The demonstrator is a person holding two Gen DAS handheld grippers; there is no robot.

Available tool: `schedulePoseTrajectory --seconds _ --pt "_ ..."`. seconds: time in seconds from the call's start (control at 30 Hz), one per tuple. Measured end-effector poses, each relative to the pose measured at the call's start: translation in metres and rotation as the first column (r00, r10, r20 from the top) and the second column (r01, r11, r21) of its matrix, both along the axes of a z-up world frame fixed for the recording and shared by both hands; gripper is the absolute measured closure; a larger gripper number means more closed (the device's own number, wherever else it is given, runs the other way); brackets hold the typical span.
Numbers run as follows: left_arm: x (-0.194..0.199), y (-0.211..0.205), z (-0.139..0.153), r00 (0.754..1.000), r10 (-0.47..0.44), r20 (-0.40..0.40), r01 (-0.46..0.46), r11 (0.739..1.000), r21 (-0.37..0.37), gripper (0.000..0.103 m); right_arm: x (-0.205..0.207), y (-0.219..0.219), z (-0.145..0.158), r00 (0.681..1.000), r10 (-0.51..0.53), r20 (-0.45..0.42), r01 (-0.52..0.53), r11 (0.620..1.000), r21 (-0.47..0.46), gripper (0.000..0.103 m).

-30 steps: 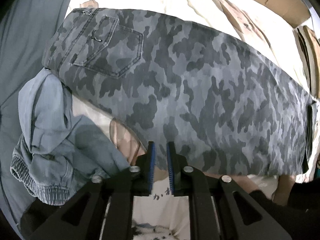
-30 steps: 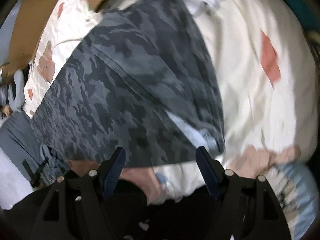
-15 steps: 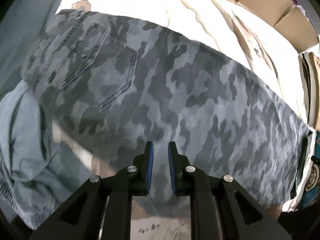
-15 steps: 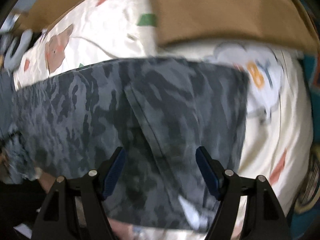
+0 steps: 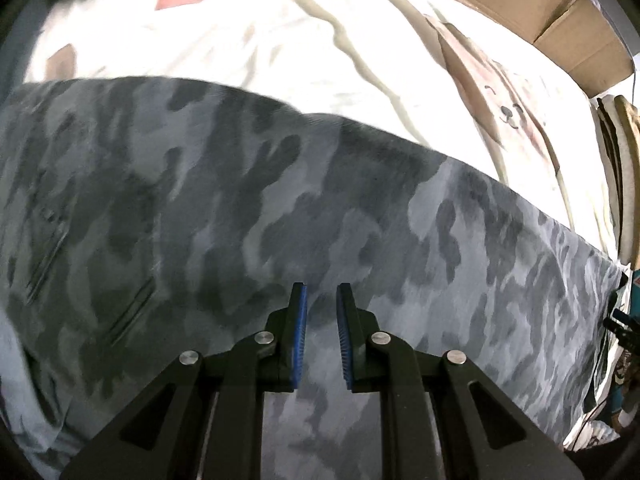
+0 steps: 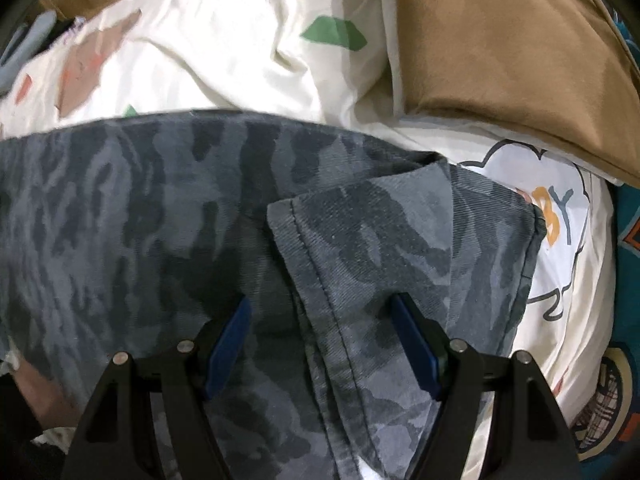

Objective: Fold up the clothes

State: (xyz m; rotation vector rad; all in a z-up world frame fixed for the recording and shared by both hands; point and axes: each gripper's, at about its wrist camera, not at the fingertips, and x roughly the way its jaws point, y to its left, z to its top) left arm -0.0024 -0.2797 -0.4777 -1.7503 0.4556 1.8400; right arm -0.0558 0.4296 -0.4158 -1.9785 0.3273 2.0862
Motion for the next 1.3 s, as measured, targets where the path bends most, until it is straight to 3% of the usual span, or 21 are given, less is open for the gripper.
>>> schedulePoseTrajectory --seconds 0.1,0.13,0.33,0.6,0.8,0.87,1.07,1.1,1.13,1.17,1.3 --pt "-0.005 0.016 -0.011 1.000 -0.016 0.006 0.016 1.000 -0.002 0.088 0.004 0.004 -0.001 1.000 0.011 0.013 -0.011 0.999 0.041 0.040" --pt "-0.006 0.020 -0.014 1.000 -0.019 0.008 0.019 1.000 -0.003 0.088 0.006 0.008 0.000 1.000 0.010 0.015 -0.011 0.999 0.052 0.051" --pt "-0.014 0.039 -0.023 0.999 -0.046 -0.011 0.046 0.999 -0.020 0.088 0.031 0.045 0.017 0.998 -0.062 0.007 0.061 0.995 0.077 0.059" --pt "-0.016 0.043 -0.022 0.998 -0.056 -0.002 0.056 0.998 -0.021 0.088 0.074 0.108 0.041 0.979 -0.202 -0.034 0.203 0.978 0.036 0.060" --pt "-0.016 0.049 -0.019 0.997 -0.071 -0.005 0.071 0.997 -0.037 0.088 0.097 0.154 0.042 0.934 -0.345 -0.092 0.331 0.934 -0.134 0.058" --pt "-0.017 0.050 -0.018 0.997 -0.077 -0.007 0.077 0.996 -0.037 0.088 0.100 0.163 0.038 0.930 -0.357 -0.090 0.340 0.926 -0.162 0.053" --pt "-0.018 0.061 -0.012 0.995 -0.103 -0.013 0.103 0.994 -0.035 0.088 0.107 0.186 0.016 0.919 -0.385 -0.085 0.364 0.912 -0.187 0.054" --pt "-0.017 0.065 -0.012 0.994 -0.112 -0.011 0.112 0.993 -0.036 0.088 0.108 0.190 0.012 0.915 -0.394 -0.084 0.374 0.909 -0.187 0.058" --pt "-0.016 0.068 -0.013 0.993 -0.121 -0.009 0.121 0.992 -0.036 0.088 0.110 0.194 0.009 0.916 -0.393 -0.082 0.374 0.909 -0.183 0.074" --pt "-0.015 0.071 -0.013 0.991 -0.130 -0.008 0.130 0.991 -0.036 0.088 0.111 0.197 0.006 0.917 -0.392 -0.080 0.374 0.910 -0.178 0.097" --pt "-0.015 0.081 -0.018 0.991 -0.136 -0.009 0.136 0.990 -0.046 0.088 0.118 0.205 0.002 0.910 -0.408 -0.075 0.391 0.904 -0.171 0.100"
